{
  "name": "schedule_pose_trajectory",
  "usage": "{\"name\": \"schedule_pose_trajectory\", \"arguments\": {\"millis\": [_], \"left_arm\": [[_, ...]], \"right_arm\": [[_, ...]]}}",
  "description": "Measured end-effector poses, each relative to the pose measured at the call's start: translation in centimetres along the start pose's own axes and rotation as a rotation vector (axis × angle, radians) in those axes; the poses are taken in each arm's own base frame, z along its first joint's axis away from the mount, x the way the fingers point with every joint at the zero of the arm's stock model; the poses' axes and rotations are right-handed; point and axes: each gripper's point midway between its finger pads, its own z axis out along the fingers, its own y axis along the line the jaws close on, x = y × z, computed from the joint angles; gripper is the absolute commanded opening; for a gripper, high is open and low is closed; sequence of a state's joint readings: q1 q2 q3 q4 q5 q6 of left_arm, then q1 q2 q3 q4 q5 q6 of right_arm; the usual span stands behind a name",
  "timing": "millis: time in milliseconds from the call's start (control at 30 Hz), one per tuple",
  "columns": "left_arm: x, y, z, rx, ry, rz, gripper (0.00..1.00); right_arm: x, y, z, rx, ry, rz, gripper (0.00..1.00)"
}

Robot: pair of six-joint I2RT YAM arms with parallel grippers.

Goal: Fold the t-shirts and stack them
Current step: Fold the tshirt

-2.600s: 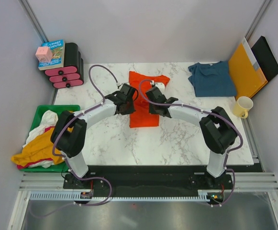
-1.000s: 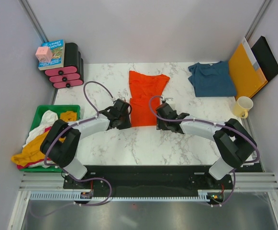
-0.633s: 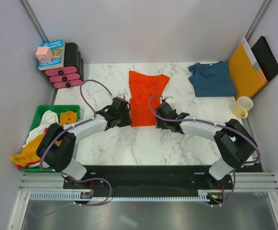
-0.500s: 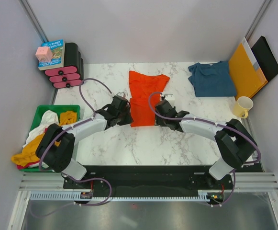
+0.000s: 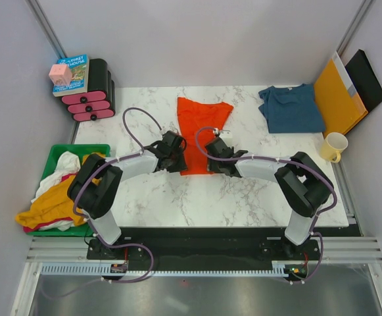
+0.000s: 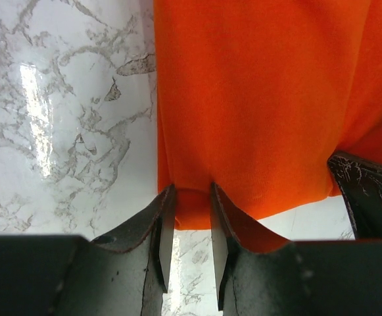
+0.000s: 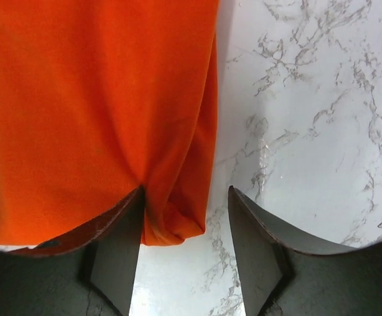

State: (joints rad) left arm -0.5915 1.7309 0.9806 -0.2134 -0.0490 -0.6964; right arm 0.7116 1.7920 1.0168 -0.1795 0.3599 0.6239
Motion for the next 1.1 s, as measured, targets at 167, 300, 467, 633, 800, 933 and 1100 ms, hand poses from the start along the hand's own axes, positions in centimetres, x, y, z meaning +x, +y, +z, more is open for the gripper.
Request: {"name": "schedule_pose_trajectory", "arguments": {"millis": [167, 300, 467, 633, 800, 933, 1100], "left_arm": [[0.5, 0.0, 0.4, 0.012, 0.01, -0.004, 0.26], [0.8, -0.3, 0.6, 0.038, 0.014, -0.016, 0.08], [1.3, -0.6, 0.5, 0.067, 0.008, -0.028, 0.02], [3.3, -0.5, -0.7, 0.079, 0.022, -0.023, 0.02], [6.8, -0.4, -2.7, 0.07, 0.055, -0.003, 0.02], [10.5, -0.4, -4.7, 0.055, 0.09, 0.021, 0.02], [13.9, -1.2, -7.6, 0.06, 0.109, 0.045, 0.02]], "right_arm": [[0.1, -0.1, 0.0, -0.006, -0.014, 0.014, 0.49], [0.2, -0.1, 0.0, -0.018, -0.027, 0.034, 0.22], [0.7, 0.2, -0.3, -0.055, -0.032, 0.074, 0.0], [2.7, 0.2, -1.9, -0.085, -0.017, 0.072, 0.0], [6.6, 0.6, -5.1, -0.131, 0.031, 0.026, 0.0], [9.9, 0.2, -7.9, -0.161, 0.076, -0.004, 0.0], [11.9, -0.9, -11.4, -0.19, 0.099, -0.012, 0.0]]}}
